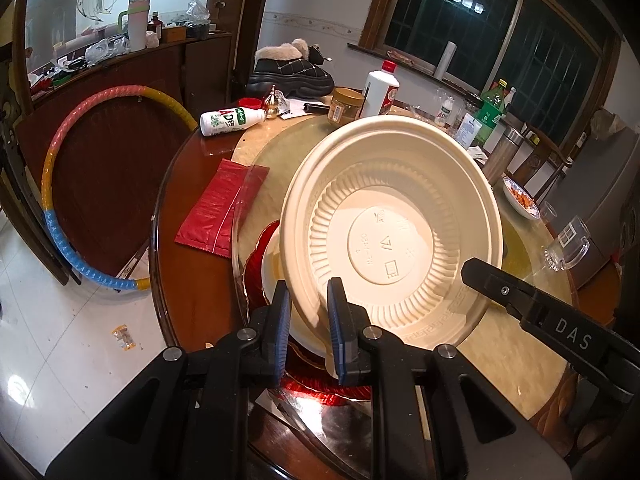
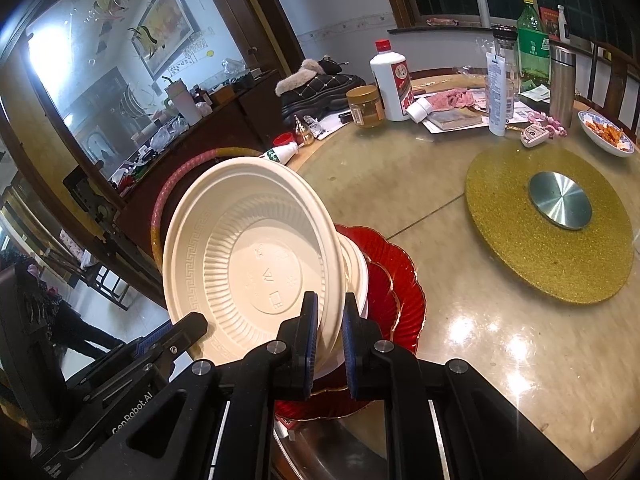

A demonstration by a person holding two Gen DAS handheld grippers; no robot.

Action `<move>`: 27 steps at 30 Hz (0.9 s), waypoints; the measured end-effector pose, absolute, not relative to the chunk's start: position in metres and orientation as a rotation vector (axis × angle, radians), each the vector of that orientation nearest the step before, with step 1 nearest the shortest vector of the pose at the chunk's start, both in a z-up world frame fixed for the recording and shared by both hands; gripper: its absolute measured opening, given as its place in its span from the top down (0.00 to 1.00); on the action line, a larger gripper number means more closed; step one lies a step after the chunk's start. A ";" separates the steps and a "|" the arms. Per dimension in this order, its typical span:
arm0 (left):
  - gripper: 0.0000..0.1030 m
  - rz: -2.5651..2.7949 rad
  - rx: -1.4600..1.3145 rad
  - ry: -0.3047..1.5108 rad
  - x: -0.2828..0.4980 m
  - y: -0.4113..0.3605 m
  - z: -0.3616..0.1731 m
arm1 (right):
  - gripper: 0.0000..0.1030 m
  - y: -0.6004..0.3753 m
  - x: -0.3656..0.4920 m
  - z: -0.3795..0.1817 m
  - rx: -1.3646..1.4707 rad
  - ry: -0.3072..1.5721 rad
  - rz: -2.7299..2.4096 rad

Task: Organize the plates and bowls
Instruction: 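Open both grippers and withdraw from the stacked bowls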

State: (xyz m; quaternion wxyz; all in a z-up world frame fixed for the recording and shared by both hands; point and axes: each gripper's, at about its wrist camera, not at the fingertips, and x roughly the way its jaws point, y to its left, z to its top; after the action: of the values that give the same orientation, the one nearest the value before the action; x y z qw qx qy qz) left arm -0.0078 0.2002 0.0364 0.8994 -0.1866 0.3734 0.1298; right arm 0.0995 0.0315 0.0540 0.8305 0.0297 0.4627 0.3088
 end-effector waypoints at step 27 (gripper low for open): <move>0.01 0.361 -0.168 0.544 -0.065 0.161 0.042 | 0.00 -0.026 0.060 0.059 0.034 0.776 0.727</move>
State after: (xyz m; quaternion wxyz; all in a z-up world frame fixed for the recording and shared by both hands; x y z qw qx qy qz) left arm -0.0646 0.1615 0.0418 0.9437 -0.0824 0.2668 0.1771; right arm 0.0600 -0.0256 0.0592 0.8619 0.0164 0.3697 0.3467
